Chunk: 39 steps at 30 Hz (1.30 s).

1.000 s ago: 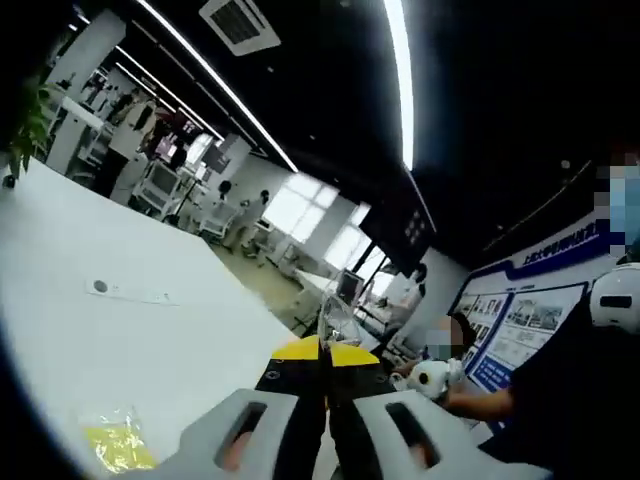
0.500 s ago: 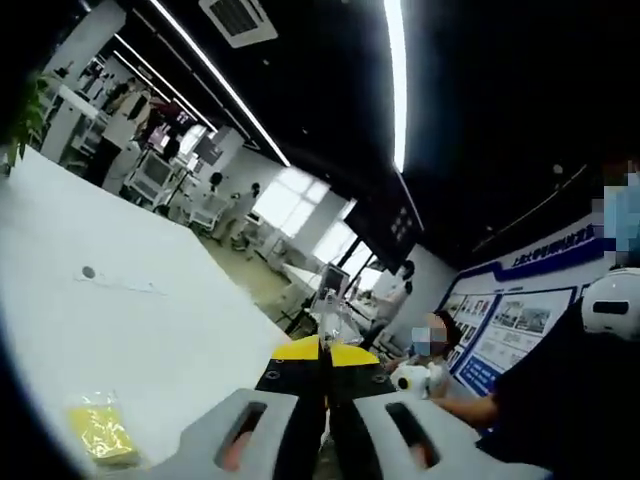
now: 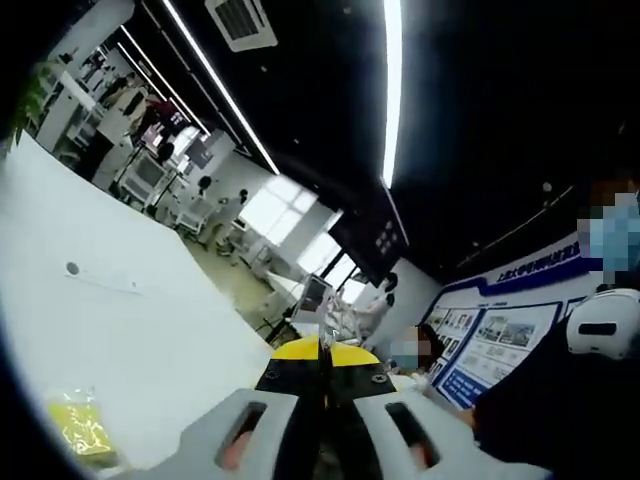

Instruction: Compare the silicone blocks by pressing each to a similar depth, holding the contact briefly, and releasing to observe deformation and rebound differences across the visible hardness samples.

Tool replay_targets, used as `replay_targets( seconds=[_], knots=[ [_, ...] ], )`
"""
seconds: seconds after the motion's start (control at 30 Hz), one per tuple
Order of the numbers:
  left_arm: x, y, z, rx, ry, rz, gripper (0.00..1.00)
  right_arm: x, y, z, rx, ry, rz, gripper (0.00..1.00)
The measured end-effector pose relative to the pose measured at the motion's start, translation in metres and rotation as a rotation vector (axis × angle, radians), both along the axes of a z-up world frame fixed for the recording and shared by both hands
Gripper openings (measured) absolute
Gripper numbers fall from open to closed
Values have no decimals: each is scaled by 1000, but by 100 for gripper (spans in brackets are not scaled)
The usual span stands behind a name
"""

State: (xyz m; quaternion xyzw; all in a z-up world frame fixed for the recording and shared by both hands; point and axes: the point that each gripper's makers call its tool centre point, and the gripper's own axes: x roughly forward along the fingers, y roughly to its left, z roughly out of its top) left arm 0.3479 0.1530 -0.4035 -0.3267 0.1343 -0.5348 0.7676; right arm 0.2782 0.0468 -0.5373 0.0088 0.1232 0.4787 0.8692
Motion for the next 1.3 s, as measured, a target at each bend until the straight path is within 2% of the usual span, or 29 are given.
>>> replay_targets(
  seconds=[0.17, 0.4, 0.47, 0.53, 0.7, 0.9, 0.97, 1.07, 1.17, 1.3],
  knots=[
    [-6, -4, -2, 7, 1, -22, 0, 13, 22, 25, 47, -29, 66, 78],
    [-14, -9, -1, -5, 11, -47, 0, 32, 69, 64, 109, -92, 187, 70],
    [-15, -10, 0, -11, 13, -48, 0, 37, 79, 71, 133, -93, 209, 69],
    [-15, -10, 1, -17, 14, -49, 0, 39, 87, 75, 151, -87, 235, 65],
    [-18, -12, 2, -23, 12, -56, 0, 45, 101, 75, 150, -85, 276, 61],
    [-18, -12, 2, -66, 36, -56, 0, 47, 111, 78, 198, -72, 321, 48],
    [-18, -12, 1, -70, 39, -53, 0, 46, 113, 78, 207, -64, 340, 40],
    [-19, -11, 0, -73, 44, -51, 0, 46, 114, 80, 250, -27, 359, 33],
    [-19, -8, 0, -106, 59, -41, 0, 45, 116, 82, 266, -35, 363, 33],
    [-17, -3, 1, -134, 73, -33, 0, 43, 119, 86, 281, -63, 380, 27]
  ],
)
